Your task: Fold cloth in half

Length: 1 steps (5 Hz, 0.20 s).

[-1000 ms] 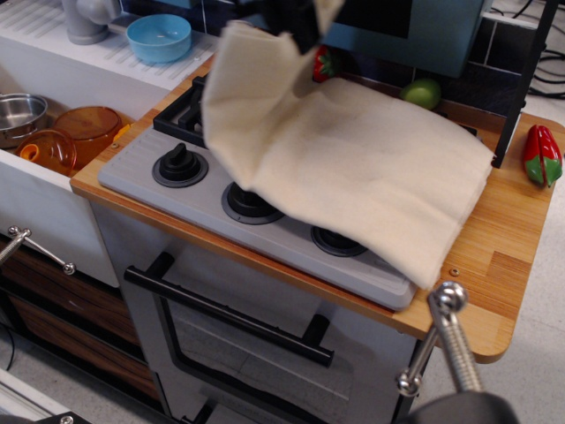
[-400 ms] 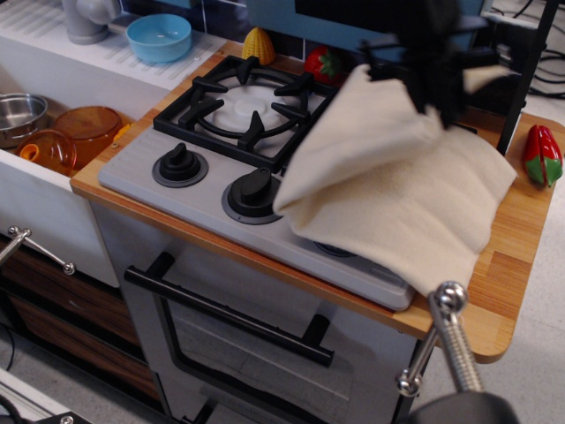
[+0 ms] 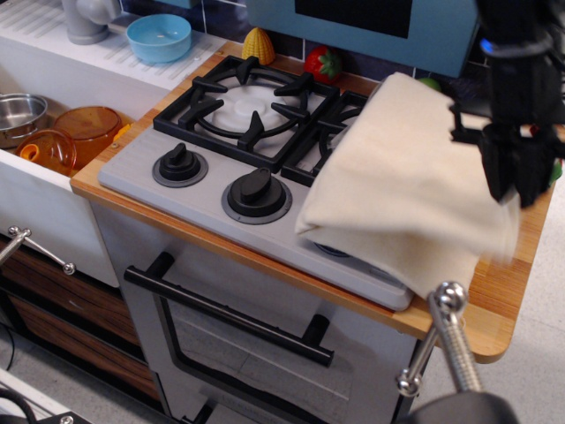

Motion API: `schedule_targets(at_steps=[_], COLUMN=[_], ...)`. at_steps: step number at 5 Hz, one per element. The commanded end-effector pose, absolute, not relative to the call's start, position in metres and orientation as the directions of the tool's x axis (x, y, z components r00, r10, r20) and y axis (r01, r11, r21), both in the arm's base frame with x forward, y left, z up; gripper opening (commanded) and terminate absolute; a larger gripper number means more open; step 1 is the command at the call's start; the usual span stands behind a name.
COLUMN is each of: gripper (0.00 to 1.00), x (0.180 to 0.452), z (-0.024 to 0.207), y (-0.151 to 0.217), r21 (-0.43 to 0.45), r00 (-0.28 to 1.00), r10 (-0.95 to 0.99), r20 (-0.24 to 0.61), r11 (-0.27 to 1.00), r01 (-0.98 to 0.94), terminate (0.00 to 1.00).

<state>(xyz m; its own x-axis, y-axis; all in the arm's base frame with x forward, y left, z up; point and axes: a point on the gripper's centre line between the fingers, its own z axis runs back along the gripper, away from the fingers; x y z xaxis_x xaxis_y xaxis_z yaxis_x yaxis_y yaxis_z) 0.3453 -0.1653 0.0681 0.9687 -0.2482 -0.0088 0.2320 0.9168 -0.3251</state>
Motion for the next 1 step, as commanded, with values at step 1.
schedule_targets(at_steps=[1], gripper=[1.00], x=[0.3495], z=[0.0914], y=[-0.1639], r21=[-0.329], r00=[0.968], r10=[-0.245], r20=[0.058], r11=[0.911], r01=[0.250], terminate=[1.00])
